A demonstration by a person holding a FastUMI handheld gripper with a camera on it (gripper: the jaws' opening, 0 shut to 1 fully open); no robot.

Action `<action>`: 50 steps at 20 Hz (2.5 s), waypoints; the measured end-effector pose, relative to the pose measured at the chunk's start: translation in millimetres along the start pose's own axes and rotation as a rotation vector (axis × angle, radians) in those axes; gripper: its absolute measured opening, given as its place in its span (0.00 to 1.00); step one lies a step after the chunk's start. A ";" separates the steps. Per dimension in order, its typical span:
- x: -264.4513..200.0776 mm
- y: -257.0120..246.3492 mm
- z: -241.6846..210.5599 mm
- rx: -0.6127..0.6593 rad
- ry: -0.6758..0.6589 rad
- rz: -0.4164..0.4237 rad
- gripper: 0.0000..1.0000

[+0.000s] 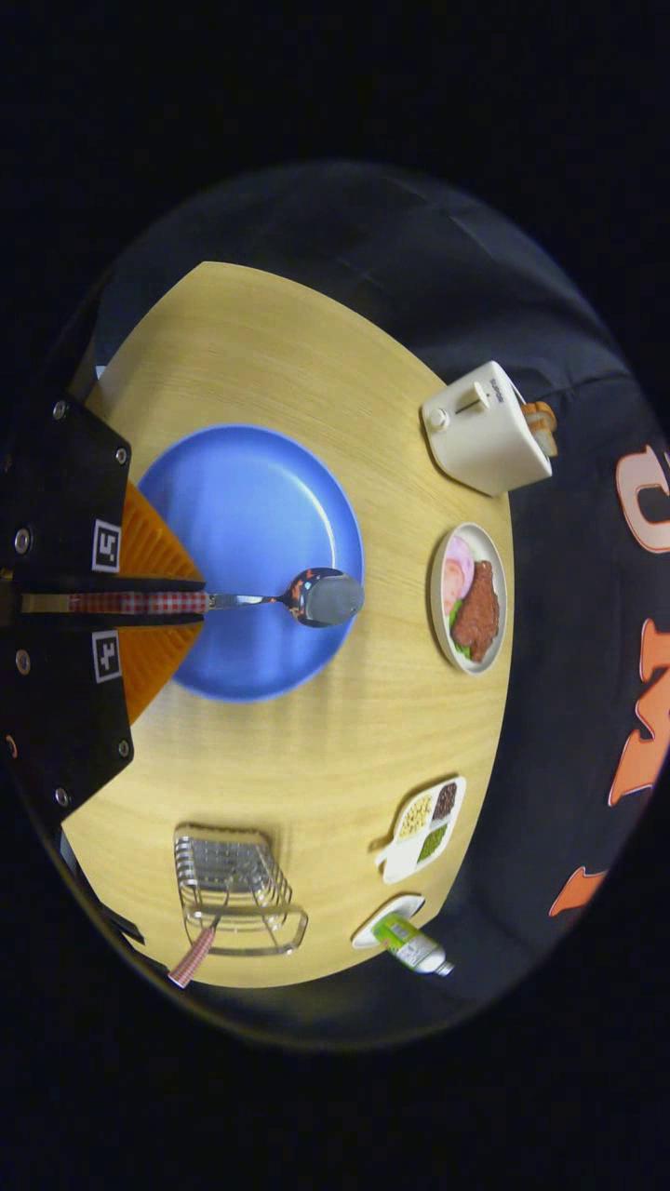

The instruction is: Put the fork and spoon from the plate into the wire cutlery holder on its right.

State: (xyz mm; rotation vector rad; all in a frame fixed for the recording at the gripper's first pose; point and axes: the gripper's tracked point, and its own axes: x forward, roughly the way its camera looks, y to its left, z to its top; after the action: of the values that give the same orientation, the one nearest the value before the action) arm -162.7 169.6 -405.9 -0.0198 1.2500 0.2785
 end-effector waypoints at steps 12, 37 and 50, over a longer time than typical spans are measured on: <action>-73.5 -148.2 -31.6 0.158 0.048 -0.168 0.08; -88.8 -201.8 -33.5 -0.104 0.490 -0.042 0.08; -78.6 -186.0 -31.2 0.172 0.749 0.049 0.09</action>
State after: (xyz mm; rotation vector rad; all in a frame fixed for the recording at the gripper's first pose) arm -173.4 -30.8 -367.7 0.0604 2.0178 0.2092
